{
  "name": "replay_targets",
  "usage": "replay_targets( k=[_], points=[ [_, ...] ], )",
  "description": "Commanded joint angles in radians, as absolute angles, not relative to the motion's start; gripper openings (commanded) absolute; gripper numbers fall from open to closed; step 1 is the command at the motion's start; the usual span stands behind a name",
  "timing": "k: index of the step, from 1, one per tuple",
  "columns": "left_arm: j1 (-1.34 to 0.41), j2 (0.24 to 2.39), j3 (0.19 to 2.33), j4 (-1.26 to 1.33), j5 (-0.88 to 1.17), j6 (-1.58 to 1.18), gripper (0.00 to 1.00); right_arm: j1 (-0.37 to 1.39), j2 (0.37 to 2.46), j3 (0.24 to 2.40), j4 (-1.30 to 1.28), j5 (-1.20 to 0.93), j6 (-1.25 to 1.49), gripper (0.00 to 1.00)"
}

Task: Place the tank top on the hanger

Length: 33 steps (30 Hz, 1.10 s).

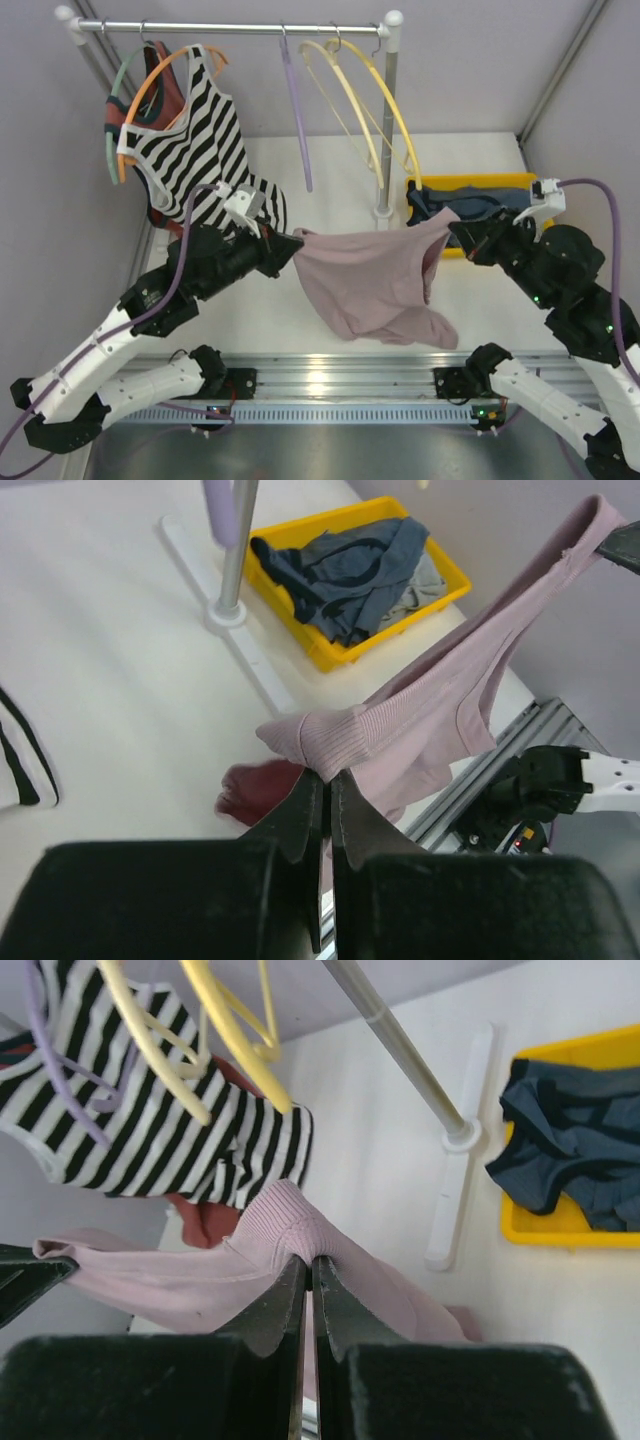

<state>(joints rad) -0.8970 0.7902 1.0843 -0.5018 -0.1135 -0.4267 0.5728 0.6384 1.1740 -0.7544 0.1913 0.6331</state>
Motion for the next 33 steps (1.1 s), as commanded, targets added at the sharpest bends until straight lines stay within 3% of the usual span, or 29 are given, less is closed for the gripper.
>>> replay_targets(
  k=[1,12,20,24,27,33],
  points=[
    [-0.893,0.828,1.224,-0.543,-0.026,-0.342,0.0,0.563,0.666,1.317,-0.776,0.147,0.578,0.0],
    [-0.893,0.975,1.598,-0.566,-0.11,-0.224,0.0,0.563,0.877,1.725,-0.788,0.117,0.48,0.0],
    [-0.893,1.035,1.808,-0.61,-0.16,-0.175,0.0,0.563,1.017,1.888,-0.779,0.037,0.477,0.0],
    [-0.893,1.014,1.755,-0.646,-0.137,-0.202,0.0,0.563,0.98,1.774,-0.767,0.008,0.5,0.0],
    [-0.893,0.951,1.599,-0.628,-0.098,-0.264,0.0,0.564,0.888,1.634,-0.73,-0.038,0.546,0.0],
    [-0.893,0.729,1.055,-0.462,-0.043,-0.51,0.0,0.563,0.602,1.009,-0.677,-0.094,0.684,0.0]
  ],
)
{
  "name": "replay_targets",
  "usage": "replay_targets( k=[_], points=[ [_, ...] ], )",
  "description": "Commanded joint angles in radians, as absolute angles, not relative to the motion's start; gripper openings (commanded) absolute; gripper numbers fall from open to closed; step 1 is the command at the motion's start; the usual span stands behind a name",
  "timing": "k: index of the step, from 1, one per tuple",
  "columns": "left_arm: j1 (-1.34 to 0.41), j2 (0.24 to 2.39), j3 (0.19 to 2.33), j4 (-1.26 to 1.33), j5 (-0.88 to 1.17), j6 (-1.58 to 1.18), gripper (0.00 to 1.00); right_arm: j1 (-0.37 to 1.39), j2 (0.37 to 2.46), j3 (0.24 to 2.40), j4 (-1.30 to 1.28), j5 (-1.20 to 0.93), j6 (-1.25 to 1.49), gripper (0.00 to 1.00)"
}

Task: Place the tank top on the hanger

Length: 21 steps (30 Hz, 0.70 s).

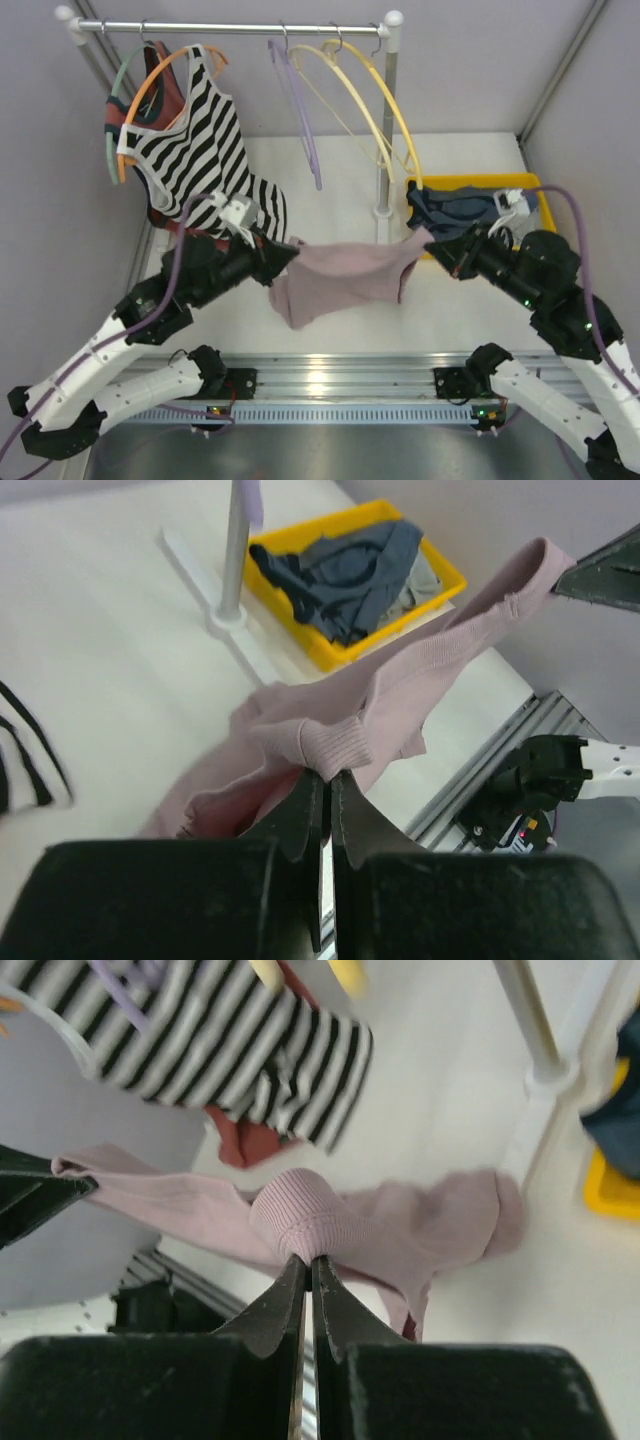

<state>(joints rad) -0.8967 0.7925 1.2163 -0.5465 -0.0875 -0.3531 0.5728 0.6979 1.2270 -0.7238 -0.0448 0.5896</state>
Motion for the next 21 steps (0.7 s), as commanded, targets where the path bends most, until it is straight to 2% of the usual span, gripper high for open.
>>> replay_targets(
  k=[1,3,4,7,9,12,17,18,21],
  points=[
    [-0.893,0.704,0.9,-0.401,-0.038,-0.547,0.0,0.563,0.533,0.938,-0.66,-0.104,0.702,0.0],
    [-0.893,0.649,0.743,-0.321,-0.038,-0.653,0.0,0.563,0.471,0.739,-0.635,-0.115,0.751,0.0],
    [-0.893,0.641,0.604,-0.28,-0.035,-0.685,0.0,0.561,0.419,0.679,-0.606,-0.13,0.764,0.0],
    [-0.894,0.652,0.391,-0.082,-0.025,-0.797,0.0,0.564,0.388,0.502,-0.569,-0.15,0.778,0.0],
    [-0.894,0.708,0.335,0.036,-0.005,-0.839,0.0,0.564,0.397,0.421,-0.528,-0.161,0.776,0.0],
    [-0.897,0.804,0.33,0.051,-0.005,-0.833,0.01,0.563,0.426,0.359,-0.479,-0.192,0.772,0.0],
    [-0.897,0.815,0.385,0.005,-0.032,-0.801,0.18,0.566,0.465,0.345,-0.476,-0.187,0.741,0.0],
    [-0.897,0.805,0.409,-0.035,-0.047,-0.796,0.28,0.565,0.469,0.344,-0.476,-0.186,0.739,0.0],
    [-0.897,0.77,0.451,-0.136,-0.1,-0.767,0.4,0.565,0.482,0.342,-0.476,-0.179,0.735,0.0]
  ],
)
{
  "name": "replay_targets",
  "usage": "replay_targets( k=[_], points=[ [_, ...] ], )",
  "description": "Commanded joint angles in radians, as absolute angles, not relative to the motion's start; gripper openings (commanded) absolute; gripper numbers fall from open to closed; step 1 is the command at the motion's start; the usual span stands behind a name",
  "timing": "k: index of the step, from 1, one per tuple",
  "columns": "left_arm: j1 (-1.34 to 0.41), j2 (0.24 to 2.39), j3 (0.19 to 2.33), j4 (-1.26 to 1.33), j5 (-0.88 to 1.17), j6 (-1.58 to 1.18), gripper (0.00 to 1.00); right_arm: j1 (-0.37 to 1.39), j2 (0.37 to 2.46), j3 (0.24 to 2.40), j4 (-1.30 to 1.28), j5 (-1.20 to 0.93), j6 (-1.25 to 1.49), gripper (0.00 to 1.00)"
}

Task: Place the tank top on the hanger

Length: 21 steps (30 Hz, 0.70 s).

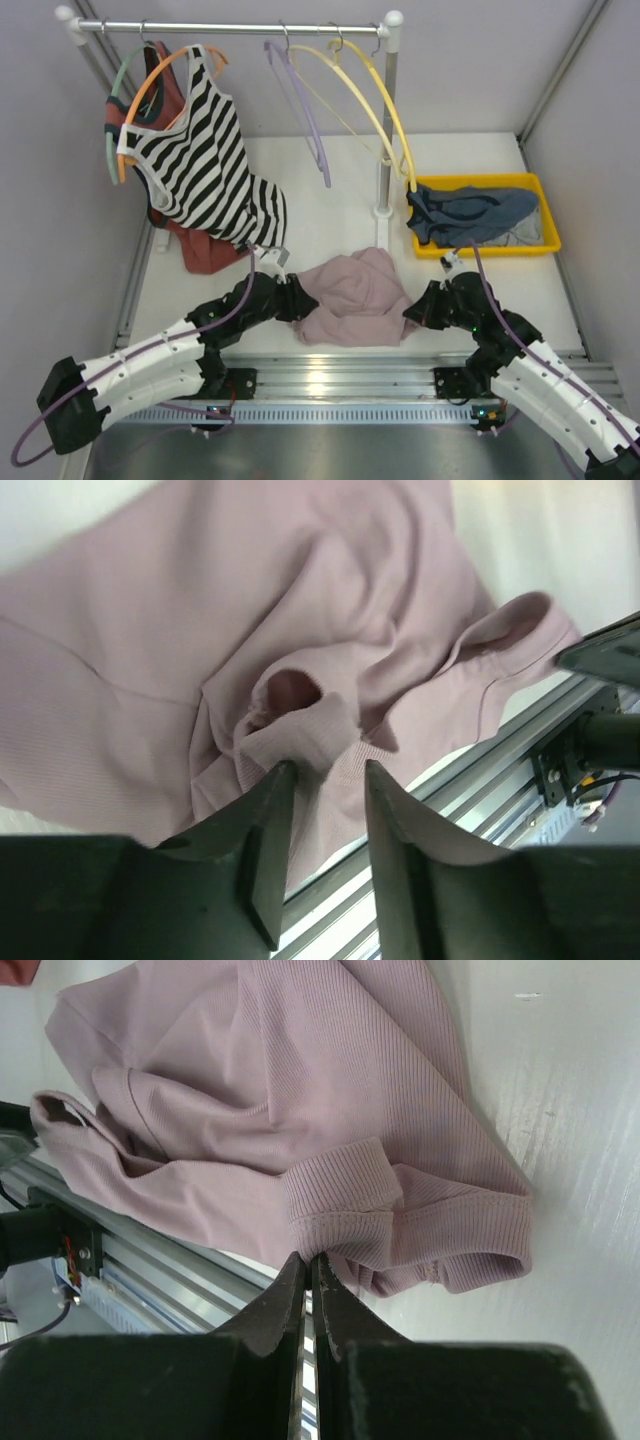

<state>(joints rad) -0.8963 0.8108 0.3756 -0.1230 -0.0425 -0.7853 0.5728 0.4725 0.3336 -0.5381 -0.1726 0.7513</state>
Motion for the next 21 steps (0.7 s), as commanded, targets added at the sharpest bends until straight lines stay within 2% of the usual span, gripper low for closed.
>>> replay_targets(
  k=[1,8,13,18,21],
  points=[
    [-0.897,0.762,0.481,-0.161,-0.112,-0.758,0.43,0.566,0.483,0.342,-0.477,-0.178,0.733,0.0],
    [-0.897,0.674,0.643,-0.429,-0.241,-0.677,0.47,0.566,0.515,0.365,-0.483,-0.164,0.712,0.06],
    [-0.897,0.652,0.846,-0.469,-0.339,-0.591,0.49,0.566,0.531,0.364,-0.466,-0.175,0.712,0.07],
    [-0.897,0.79,1.13,-0.451,-0.442,-0.468,0.49,0.566,0.557,0.368,-0.456,-0.183,0.693,0.08],
    [-0.897,0.918,1.37,-0.405,-0.527,-0.37,0.49,0.566,0.569,0.376,-0.462,-0.181,0.675,0.07]
  ],
)
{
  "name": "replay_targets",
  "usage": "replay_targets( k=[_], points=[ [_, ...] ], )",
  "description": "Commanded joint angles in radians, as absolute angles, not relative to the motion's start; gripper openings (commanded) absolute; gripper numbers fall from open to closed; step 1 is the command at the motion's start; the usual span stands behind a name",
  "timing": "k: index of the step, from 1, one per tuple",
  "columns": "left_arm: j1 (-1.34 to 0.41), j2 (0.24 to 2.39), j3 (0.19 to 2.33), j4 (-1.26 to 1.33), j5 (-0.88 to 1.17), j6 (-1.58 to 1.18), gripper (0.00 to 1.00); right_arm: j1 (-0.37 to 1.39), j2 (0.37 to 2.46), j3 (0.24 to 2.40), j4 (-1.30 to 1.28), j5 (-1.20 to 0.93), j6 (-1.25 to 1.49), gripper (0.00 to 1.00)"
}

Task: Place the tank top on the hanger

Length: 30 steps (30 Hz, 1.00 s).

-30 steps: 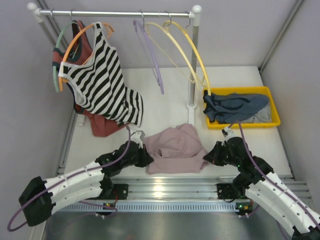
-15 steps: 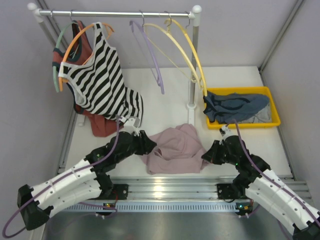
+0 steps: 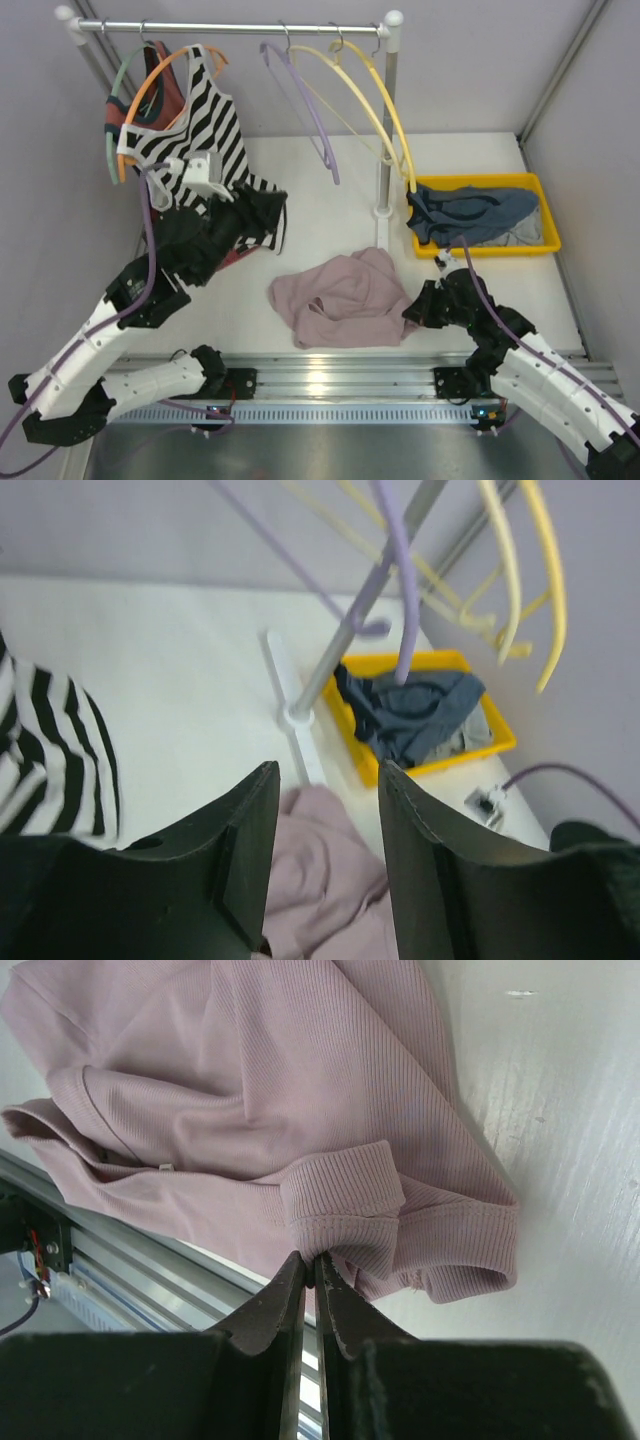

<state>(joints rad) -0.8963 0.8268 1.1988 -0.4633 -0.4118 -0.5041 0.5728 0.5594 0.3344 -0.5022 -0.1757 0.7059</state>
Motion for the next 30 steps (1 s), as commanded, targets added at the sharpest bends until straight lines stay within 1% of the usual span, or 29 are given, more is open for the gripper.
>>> replay_targets(
  k=[1,3,4,5,6,9,14,17,22,30],
  points=[
    [-0.897,0.955,1.423,-0.397,-0.549,-0.324,0.5,0.568,0.574,0.377,-0.466,-0.178,0.669,0.07],
    [-0.897,1.067,1.565,-0.396,-0.655,-0.286,0.51,0.566,0.578,0.383,-0.468,-0.175,0.658,0.08],
    [-0.897,1.139,1.607,-0.385,-0.685,-0.249,0.54,0.566,0.581,0.383,-0.466,-0.176,0.654,0.07],
    [-0.896,1.17,1.647,-0.38,-0.728,-0.233,0.54,0.566,0.584,0.385,-0.466,-0.179,0.652,0.08],
    [-0.896,1.202,1.716,-0.373,-0.745,-0.216,0.54,0.566,0.586,0.387,-0.468,-0.179,0.649,0.07],
    [-0.894,1.311,1.82,-0.333,-0.808,-0.146,0.56,0.566,0.591,0.388,-0.469,-0.184,0.643,0.08],
    [-0.885,1.46,1.928,-0.272,-0.83,-0.045,0.59,0.566,0.594,0.384,-0.465,-0.186,0.632,0.07],
    [-0.876,1.54,2.037,-0.291,-0.848,-0.009,0.59,0.565,0.591,0.377,-0.465,-0.181,0.63,0.07],
    [-0.862,1.614,2.094,-0.336,-0.876,0.029,0.6,0.566,0.577,0.371,-0.469,-0.179,0.635,0.07],
    [-0.799,1.681,2.164,-0.435,-0.799,0.002,0.6,0.566,0.56,0.376,-0.486,-0.172,0.635,0.07]
  ],
)
